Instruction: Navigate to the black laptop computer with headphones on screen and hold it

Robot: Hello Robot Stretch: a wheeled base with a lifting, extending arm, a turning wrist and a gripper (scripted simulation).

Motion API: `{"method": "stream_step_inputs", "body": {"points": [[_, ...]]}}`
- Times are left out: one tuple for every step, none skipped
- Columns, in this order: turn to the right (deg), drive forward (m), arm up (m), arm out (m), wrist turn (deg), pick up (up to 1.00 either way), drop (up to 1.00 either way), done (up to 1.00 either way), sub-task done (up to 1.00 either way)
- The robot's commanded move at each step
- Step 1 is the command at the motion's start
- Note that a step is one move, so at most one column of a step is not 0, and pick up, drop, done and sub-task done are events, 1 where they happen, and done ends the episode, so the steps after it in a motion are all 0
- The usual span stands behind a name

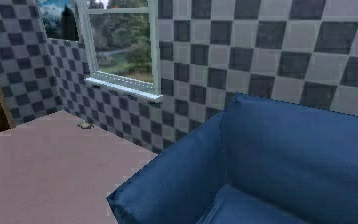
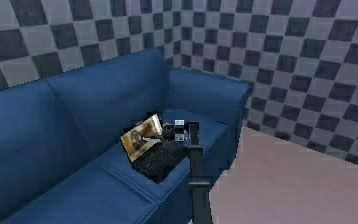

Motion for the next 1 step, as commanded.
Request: {"method": "stream_step_inputs", "body": {"points": [[0.0, 0.00, -0.30, 0.00, 0.0, 0.00, 0.00, 0.00, 0.00]]}}
